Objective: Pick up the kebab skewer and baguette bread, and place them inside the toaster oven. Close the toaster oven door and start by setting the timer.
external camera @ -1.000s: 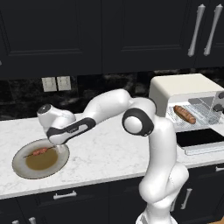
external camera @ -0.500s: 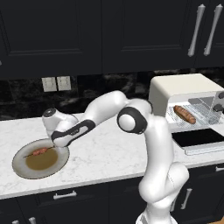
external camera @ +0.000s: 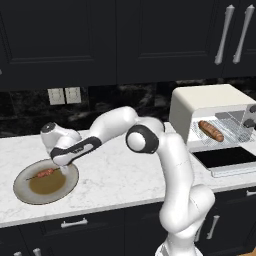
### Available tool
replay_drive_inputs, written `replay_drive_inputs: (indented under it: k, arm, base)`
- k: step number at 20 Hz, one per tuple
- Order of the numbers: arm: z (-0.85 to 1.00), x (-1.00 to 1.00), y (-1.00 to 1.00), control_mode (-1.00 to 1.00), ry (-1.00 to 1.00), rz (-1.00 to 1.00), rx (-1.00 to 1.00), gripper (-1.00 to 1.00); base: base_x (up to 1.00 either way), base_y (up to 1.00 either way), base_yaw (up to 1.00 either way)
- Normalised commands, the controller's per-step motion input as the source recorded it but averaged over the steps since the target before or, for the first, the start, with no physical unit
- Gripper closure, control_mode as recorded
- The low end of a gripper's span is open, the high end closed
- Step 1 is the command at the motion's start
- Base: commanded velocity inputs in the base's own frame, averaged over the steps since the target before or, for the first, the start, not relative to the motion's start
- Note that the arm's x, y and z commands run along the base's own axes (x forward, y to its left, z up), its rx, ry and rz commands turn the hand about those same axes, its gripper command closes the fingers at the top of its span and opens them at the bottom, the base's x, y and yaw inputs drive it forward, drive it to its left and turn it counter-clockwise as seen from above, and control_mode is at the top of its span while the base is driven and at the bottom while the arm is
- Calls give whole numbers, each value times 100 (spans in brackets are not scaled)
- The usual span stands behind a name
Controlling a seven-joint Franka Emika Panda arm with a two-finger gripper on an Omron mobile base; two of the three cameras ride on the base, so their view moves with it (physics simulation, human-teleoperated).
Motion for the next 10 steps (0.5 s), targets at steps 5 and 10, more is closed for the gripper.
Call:
replay_drive_inputs:
  k: [5,10]
  arm:
    - [-23,11,0,-100,3,0,-3,-100]
    - [-24,4,0,-100,0,0,0,-100]
  base:
    - [0,0,0]
    - [0,0,0]
